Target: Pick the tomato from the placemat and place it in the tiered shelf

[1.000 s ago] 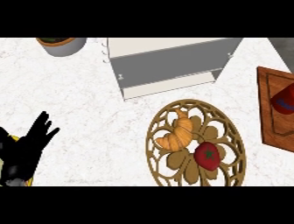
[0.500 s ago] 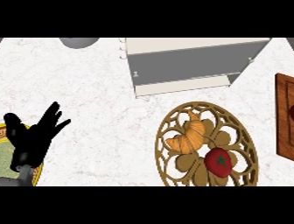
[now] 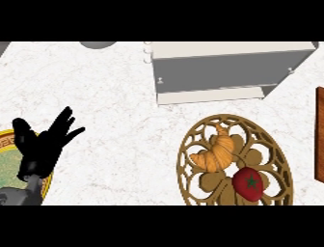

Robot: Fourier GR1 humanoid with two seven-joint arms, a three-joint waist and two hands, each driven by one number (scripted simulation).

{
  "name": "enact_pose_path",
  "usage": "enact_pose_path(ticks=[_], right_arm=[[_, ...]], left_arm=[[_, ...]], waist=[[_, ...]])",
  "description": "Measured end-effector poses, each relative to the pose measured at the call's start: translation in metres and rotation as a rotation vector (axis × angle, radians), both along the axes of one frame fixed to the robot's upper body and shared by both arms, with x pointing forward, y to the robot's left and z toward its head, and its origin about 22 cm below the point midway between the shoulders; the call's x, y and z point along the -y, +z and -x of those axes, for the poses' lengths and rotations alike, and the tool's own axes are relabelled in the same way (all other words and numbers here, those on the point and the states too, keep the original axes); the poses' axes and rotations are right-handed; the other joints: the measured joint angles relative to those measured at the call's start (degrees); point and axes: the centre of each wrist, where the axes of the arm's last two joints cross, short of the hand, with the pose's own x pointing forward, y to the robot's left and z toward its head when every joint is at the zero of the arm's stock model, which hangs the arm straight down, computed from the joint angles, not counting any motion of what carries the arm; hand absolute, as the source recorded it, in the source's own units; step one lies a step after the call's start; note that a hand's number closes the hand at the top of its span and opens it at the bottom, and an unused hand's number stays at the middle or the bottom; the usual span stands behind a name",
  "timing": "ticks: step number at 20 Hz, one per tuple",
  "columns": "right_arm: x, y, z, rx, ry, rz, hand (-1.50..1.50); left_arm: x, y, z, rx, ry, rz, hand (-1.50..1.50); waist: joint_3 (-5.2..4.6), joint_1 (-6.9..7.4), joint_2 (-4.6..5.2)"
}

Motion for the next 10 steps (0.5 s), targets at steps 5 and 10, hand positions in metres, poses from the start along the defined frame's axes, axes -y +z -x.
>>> enact_pose_path(ticks=[5,10], right_arm=[[-0.002,0.003,-0.018,-0.062,0.058,0.032,-1.50],[-0.016,-0.001,-0.033,-0.104,0.094,0.093,-1.50]], left_arm=[[0.001,0.000,-0.005,-0.016,-0.005,-0.005,0.00],[0.001,-0.001,-0.006,-0.024,0.001,-0.004,0.00]], waist=[[0.06,0.52,-0.06],[0.11,0.50,-0.32]])
